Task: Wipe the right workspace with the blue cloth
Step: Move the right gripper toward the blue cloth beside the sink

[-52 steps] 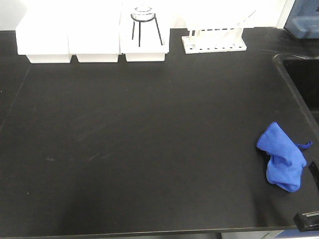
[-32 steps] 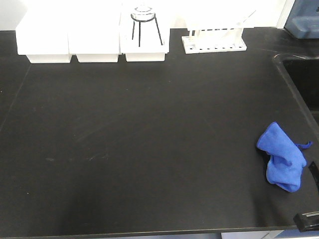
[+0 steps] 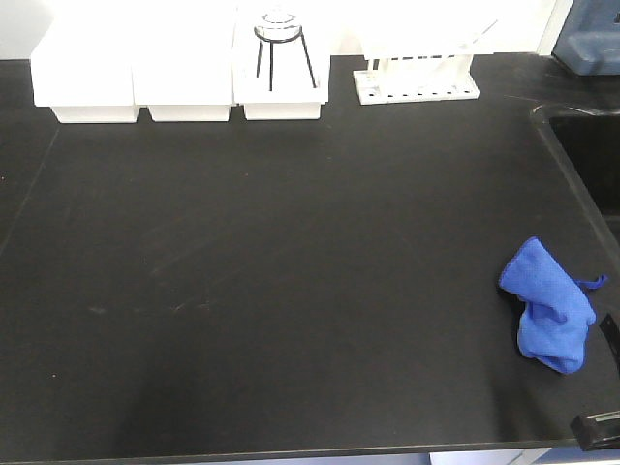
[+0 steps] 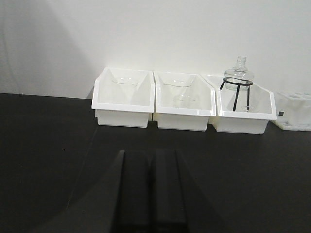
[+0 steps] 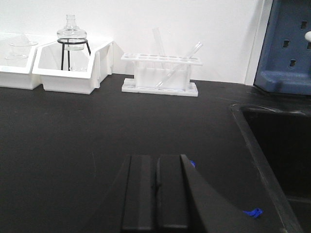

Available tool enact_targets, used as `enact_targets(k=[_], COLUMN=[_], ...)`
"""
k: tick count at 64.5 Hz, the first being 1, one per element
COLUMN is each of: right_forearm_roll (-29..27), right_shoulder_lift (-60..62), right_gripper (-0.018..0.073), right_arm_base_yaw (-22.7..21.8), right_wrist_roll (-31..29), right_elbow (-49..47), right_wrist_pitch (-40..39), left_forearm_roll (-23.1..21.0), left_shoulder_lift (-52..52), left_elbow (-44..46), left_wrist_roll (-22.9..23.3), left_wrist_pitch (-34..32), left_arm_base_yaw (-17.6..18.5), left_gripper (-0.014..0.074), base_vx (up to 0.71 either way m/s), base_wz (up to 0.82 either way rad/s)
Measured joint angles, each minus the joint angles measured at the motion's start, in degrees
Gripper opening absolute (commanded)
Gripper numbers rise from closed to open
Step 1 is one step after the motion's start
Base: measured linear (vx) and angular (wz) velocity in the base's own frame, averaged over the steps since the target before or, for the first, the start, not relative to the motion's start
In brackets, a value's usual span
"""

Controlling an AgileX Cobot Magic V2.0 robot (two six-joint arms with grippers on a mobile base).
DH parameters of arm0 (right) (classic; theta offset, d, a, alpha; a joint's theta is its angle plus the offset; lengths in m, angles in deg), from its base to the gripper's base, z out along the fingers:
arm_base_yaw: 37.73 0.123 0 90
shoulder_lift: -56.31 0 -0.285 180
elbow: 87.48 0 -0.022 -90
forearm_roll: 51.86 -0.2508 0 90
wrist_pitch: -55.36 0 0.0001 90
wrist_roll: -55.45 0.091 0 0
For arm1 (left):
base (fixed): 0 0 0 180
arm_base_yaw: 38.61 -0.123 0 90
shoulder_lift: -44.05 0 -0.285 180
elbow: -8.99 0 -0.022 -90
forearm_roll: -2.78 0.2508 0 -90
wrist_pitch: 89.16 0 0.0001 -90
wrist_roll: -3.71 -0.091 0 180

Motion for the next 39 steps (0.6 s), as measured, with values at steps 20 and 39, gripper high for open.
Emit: enact_targets(k=[20,39], right_forearm_roll=[0.0,0.0], right_shoulder_lift=[0.0,0.0], right_gripper=[-0.0008,-0.0008], right_arm_base_yaw=[0.0,0.0], right_wrist_roll=[0.0,0.1], right_elbow=[0.0,0.0], right_wrist_pitch=[0.0,-10.6], left_forearm_roll=[0.0,0.0], left_shoulder_lift=[0.0,0.0], left_elbow=[0.0,0.0], left_wrist_roll=[0.0,0.0], left_wrist_pitch=[0.0,-4.0], left_arm_base_yaw=[0.0,0.0], left_gripper=[-0.0006,-0.0006], base_vx=[0.0,0.0], base_wz=[0.0,0.0])
